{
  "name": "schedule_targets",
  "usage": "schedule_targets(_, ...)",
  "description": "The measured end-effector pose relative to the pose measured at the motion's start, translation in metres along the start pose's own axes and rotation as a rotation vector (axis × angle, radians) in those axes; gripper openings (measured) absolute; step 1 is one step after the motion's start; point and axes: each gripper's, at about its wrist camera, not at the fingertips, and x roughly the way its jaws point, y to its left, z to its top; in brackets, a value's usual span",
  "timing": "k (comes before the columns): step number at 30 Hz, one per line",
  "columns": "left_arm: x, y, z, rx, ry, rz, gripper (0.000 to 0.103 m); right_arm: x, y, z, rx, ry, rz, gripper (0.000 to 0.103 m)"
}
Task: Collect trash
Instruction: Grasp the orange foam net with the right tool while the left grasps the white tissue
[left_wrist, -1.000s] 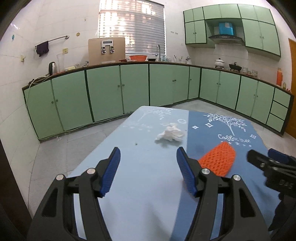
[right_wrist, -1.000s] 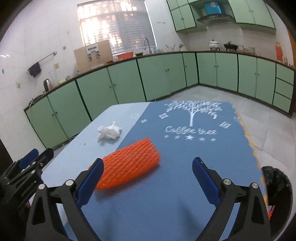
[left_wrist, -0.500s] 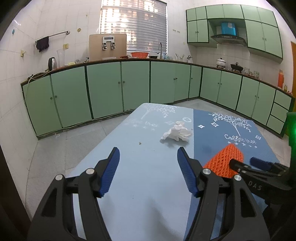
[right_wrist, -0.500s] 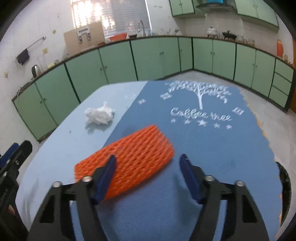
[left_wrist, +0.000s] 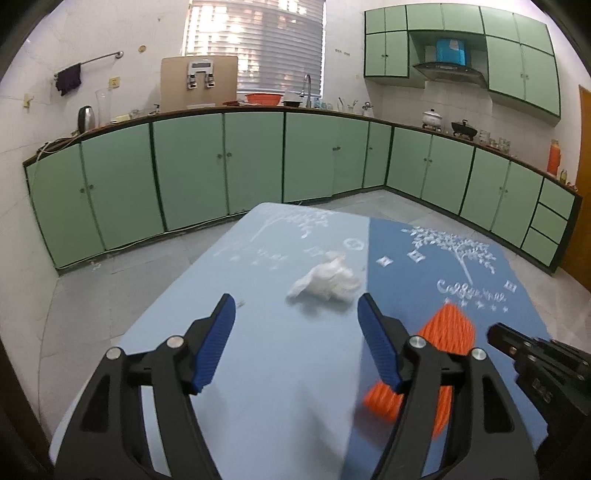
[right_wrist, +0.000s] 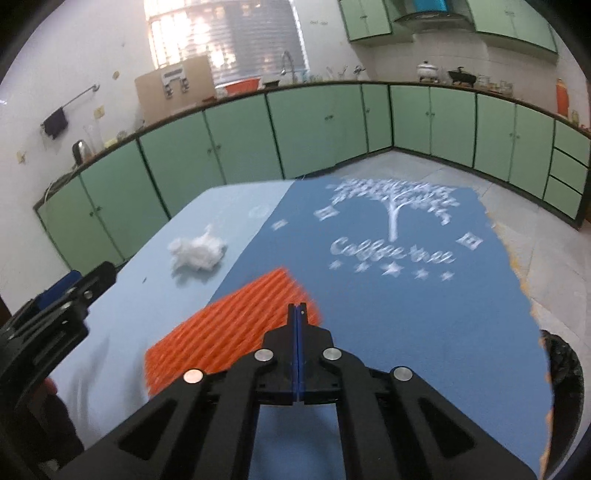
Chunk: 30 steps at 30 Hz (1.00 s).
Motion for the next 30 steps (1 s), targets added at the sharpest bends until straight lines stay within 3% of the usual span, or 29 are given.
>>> schedule_targets(5, 0.023, -0.007, 0.017, -0.003, 0.005, 0.001, 0.070, 0.003, -0.016, 0.008, 0.053, 0.027, 0.059, 0.005)
schedule_targets(8, 0.020, 0.001, 0.016, -0.002, -0.011, 0.032, 0.070, 0.010, -0.004, 0.006, -0.001, 0.033, 0.037, 0.030)
schedule_targets(10, 0.017, 0.007, 0.011, -0.012, -0.009, 0.047, 0.070, 0.017, 0.005, 0.004, -0.011, 0.047, 0.032, 0.057)
schedule_targets(13, 0.011, 0.016, 0.005, -0.029, -0.004, 0.059, 0.070, 0.030, 0.013, 0.000, 0.001, 0.088, 0.009, 0.072)
schedule_targets(17, 0.005, 0.025, 0.000, -0.029, -0.006, 0.063, 0.070, 0.052, 0.017, -0.007, 0.016, 0.165, -0.011, 0.071)
schedule_targets(19, 0.004, 0.029, -0.001, -0.027, -0.007, 0.066, 0.070, 0.057, 0.018, -0.009, 0.006, 0.183, 0.003, 0.041)
schedule_targets(23, 0.011, 0.036, -0.002, -0.047, 0.016, 0.061, 0.070, 0.056, 0.023, -0.009, -0.022, 0.171, 0.046, 0.014)
schedule_targets(30, 0.022, 0.023, 0.003, -0.036, 0.034, 0.032, 0.070, 0.033, 0.016, -0.002, -0.041, 0.080, 0.025, 0.010)
